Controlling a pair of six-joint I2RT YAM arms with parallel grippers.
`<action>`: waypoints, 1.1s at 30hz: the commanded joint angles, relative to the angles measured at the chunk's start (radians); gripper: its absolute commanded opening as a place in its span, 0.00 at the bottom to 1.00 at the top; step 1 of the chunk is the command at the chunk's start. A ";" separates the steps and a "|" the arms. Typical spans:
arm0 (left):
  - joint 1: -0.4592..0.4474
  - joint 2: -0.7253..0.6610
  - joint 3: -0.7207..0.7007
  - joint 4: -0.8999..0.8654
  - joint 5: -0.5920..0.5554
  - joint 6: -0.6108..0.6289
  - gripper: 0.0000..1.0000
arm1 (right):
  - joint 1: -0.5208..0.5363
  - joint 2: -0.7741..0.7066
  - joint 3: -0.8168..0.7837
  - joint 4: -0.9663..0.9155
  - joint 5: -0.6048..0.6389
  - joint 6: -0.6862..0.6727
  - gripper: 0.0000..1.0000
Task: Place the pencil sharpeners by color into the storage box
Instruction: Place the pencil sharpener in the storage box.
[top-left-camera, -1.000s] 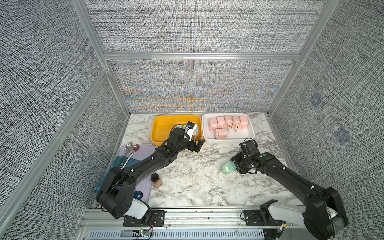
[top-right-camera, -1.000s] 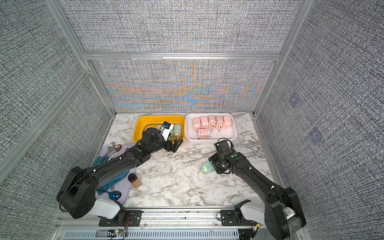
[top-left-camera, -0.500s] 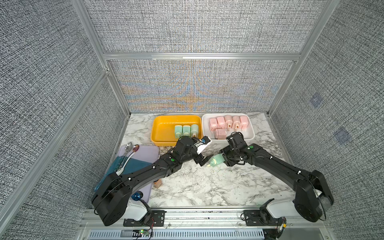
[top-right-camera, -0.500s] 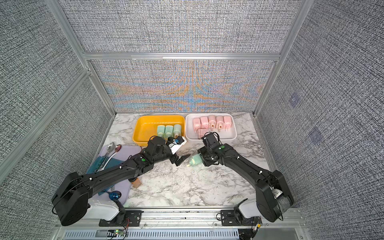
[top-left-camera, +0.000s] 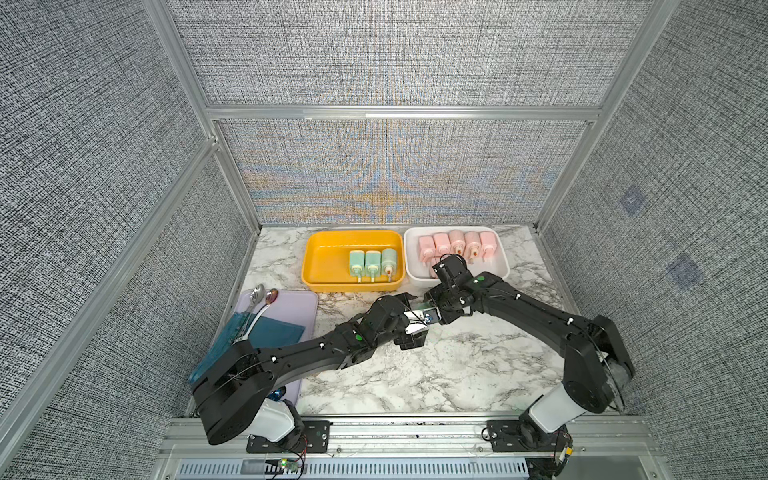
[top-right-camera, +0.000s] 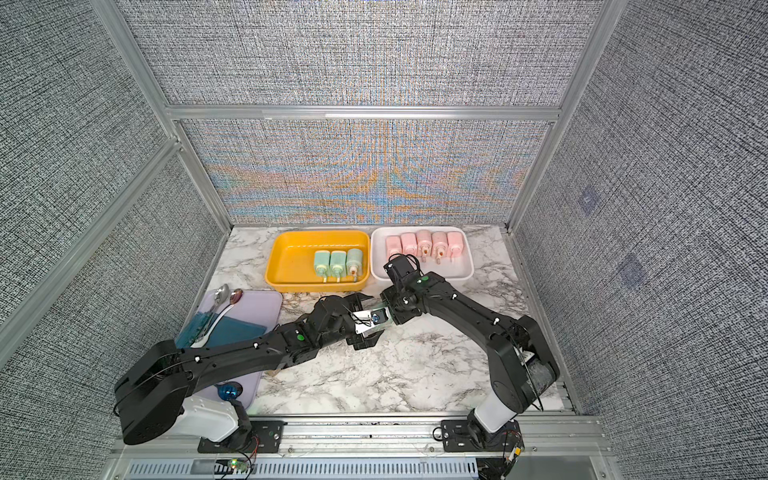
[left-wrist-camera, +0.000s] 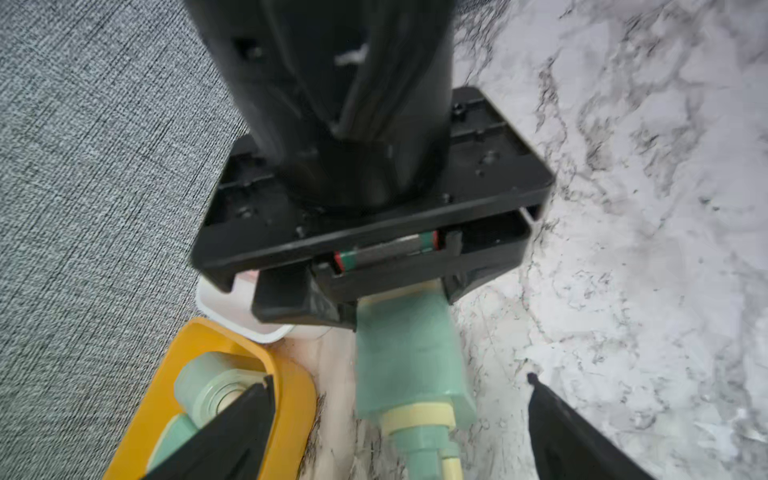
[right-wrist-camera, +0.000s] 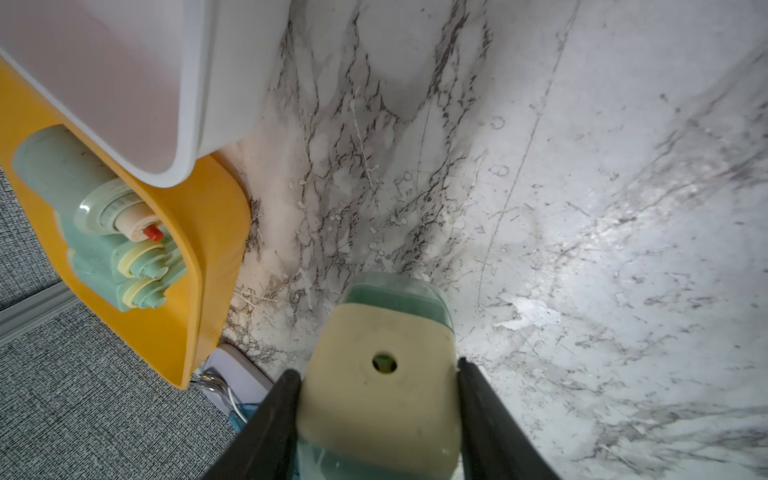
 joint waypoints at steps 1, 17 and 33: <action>-0.003 0.017 -0.024 0.048 -0.086 0.023 0.98 | 0.001 0.012 0.015 -0.020 -0.017 0.004 0.00; -0.003 0.125 0.043 -0.019 -0.045 -0.060 0.88 | 0.002 -0.032 -0.026 0.017 -0.013 0.037 0.00; -0.016 0.164 0.118 -0.098 -0.040 -0.063 0.68 | -0.005 -0.028 -0.021 0.029 -0.031 0.038 0.00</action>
